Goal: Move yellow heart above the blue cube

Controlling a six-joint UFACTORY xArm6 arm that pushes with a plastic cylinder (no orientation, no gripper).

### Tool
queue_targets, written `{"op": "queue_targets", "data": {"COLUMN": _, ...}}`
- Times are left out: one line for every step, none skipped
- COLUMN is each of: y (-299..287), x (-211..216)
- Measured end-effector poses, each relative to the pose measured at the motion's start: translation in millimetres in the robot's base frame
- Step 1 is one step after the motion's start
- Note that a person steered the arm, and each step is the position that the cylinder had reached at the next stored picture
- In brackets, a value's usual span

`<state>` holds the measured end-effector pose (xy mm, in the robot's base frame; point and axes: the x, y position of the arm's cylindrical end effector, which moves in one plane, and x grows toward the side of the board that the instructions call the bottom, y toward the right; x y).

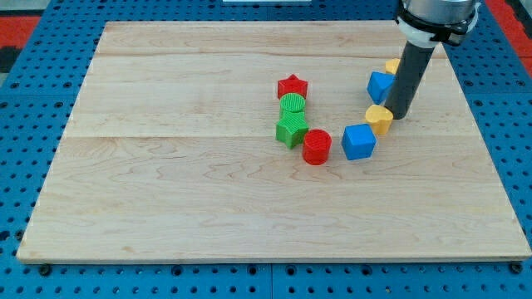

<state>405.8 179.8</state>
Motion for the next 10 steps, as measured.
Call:
{"op": "queue_targets", "data": {"y": 6.5, "x": 0.0}}
{"op": "queue_targets", "data": {"y": 14.7, "x": 0.0}}
{"op": "queue_targets", "data": {"y": 21.2, "x": 0.0}}
{"op": "queue_targets", "data": {"y": 34.0, "x": 0.0}}
{"op": "queue_targets", "data": {"y": 44.9, "x": 1.6}}
{"op": "queue_targets", "data": {"y": 38.1, "x": 11.0}}
{"op": "queue_targets", "data": {"y": 13.2, "x": 16.2}}
{"op": "queue_targets", "data": {"y": -17.6, "x": 16.4}}
{"op": "queue_targets", "data": {"y": -40.3, "x": 16.4}}
{"op": "queue_targets", "data": {"y": -36.0, "x": 16.4}}
